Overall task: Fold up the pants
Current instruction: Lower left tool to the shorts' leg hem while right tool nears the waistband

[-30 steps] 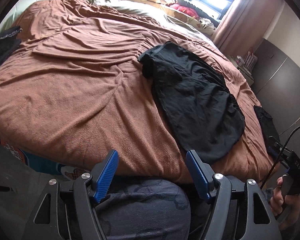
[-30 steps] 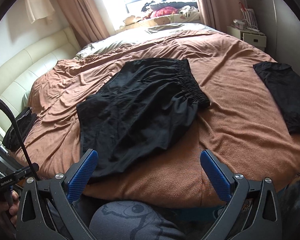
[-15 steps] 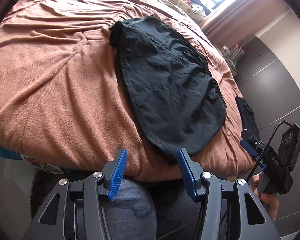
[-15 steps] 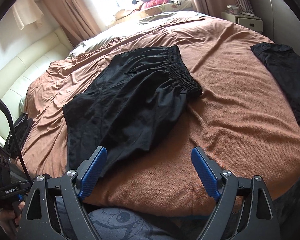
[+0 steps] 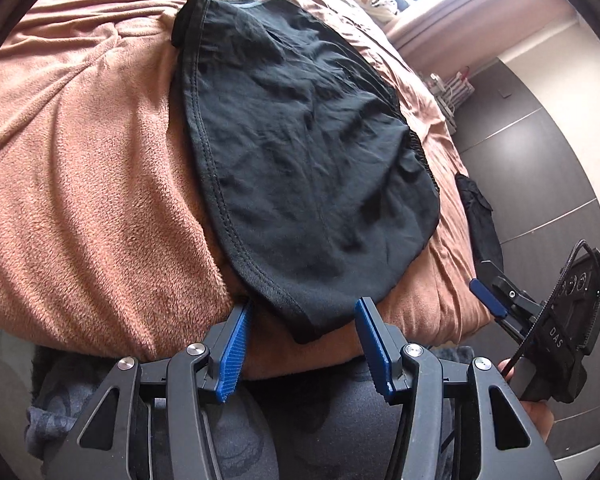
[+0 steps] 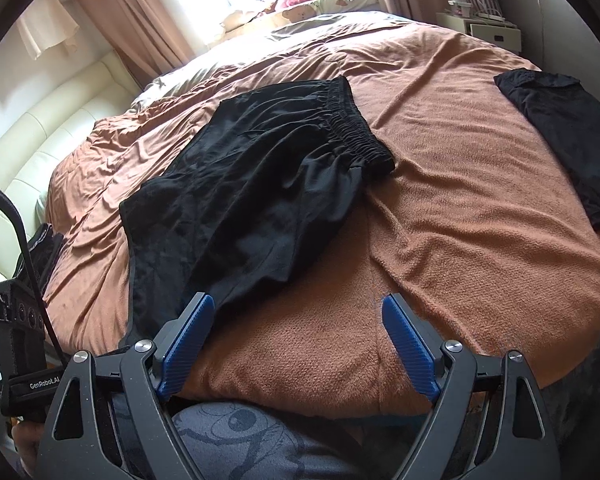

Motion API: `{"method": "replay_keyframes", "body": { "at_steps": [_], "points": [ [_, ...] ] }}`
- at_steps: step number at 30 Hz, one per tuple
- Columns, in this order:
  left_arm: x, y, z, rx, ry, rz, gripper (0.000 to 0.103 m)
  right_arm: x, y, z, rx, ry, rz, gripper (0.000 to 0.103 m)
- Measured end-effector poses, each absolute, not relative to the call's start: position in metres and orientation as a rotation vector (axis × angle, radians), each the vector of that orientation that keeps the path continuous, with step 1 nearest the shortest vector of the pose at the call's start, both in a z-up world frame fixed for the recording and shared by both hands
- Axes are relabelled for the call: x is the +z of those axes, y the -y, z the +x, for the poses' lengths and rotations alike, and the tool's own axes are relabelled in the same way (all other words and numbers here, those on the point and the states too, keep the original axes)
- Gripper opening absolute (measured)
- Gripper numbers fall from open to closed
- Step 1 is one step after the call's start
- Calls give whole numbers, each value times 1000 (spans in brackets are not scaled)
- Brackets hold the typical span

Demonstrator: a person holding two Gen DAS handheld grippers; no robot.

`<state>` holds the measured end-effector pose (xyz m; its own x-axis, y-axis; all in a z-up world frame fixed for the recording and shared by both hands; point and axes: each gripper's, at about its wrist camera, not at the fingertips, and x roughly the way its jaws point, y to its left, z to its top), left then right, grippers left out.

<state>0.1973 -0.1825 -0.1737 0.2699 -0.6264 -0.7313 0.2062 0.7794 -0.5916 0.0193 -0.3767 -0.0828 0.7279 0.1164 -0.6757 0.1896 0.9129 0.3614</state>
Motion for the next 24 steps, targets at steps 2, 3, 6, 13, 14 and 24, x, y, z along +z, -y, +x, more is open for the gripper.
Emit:
{"method": "replay_keyframes", "body": {
  "at_steps": [2,3,6,13,14,24],
  "points": [
    [-175,184,202,-584,-1159,-423,55,-82,376,19,-50,-763,419,86],
    [-175,185,204,-584,-1158,-427,55,-83,375,19,-52,-766,418,86],
    [-176,186,211,-579,-1142,-430,55,-84,376,19,-56,-770,423,86],
    [-178,186,204,-570,-1151,-431,38,-88,376,27,-55,-764,441,86],
    [-178,185,204,-563,-1152,-431,30,-90,376,29,-56,-764,445,86],
    [-158,181,200,-506,-1086,-439,3,-97,384,59,-65,-733,488,73]
  ]
}}
